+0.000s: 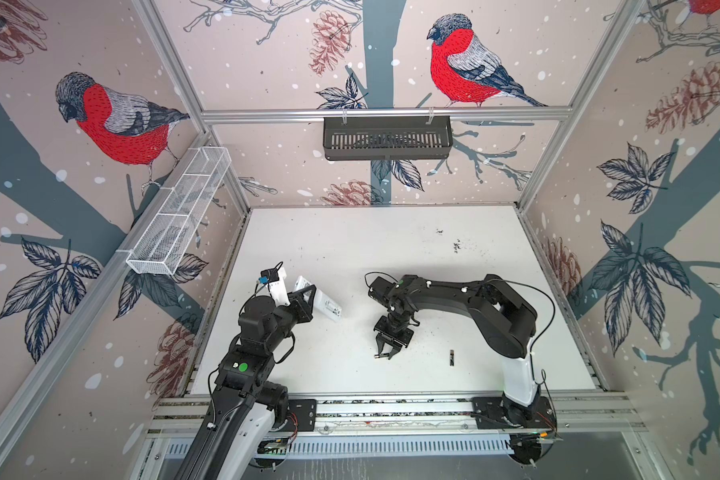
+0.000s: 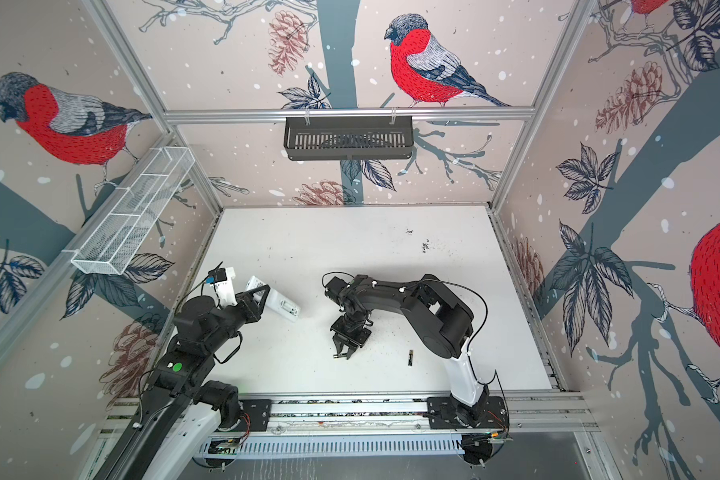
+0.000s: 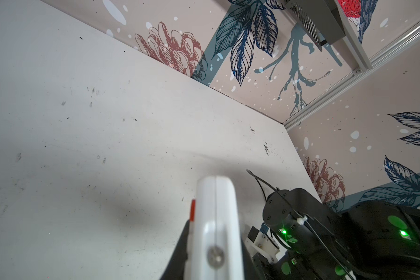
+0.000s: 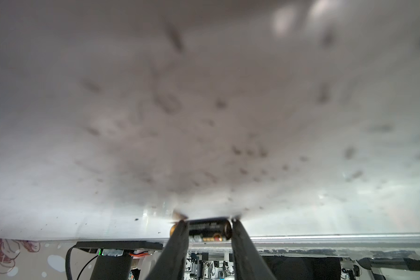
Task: Load the batteries into the remote control
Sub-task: 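Lower the right gripper over the black-and-gold battery on the table, then close the right gripper on the battery's end and lift it upright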
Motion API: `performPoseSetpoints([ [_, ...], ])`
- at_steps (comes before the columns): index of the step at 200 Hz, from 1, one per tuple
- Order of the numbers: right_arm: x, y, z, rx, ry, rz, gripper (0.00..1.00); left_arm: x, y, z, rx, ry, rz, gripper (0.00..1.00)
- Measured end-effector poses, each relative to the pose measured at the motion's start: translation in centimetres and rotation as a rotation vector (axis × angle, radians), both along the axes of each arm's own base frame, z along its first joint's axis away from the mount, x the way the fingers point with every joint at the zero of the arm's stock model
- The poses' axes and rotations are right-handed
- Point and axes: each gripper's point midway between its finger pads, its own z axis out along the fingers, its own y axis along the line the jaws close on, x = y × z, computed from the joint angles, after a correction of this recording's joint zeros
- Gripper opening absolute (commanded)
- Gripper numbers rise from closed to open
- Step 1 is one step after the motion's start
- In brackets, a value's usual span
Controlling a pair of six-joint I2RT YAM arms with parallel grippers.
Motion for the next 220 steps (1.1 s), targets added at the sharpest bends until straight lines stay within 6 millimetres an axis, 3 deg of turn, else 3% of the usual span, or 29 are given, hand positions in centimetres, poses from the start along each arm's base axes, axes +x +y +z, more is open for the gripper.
performPoseSetpoints([
  [99, 3.7, 1.8, 0.0, -0.068, -0.107, 0.245, 0.22, 0.2, 0.3, -0.1, 0.007, 0.003, 0.019, 0.0],
  [125, 3.7, 2.2, -0.1, -0.08, -0.164, 0.332, 0.27, 0.3, 0.4, -0.4, 0.01, 0.012, 0.022, 0.0],
  [159, 3.2, 2.9, -0.2, -0.067, -0.229, 0.411, 0.45, 0.5, 0.4, -0.8, 0.016, 0.029, 0.025, 0.0],
  [220, 2.2, 2.6, -0.1, -0.003, -0.333, 0.405, 0.44, 0.6, 0.9, -1.0, 0.028, 0.035, 0.055, 0.0],
])
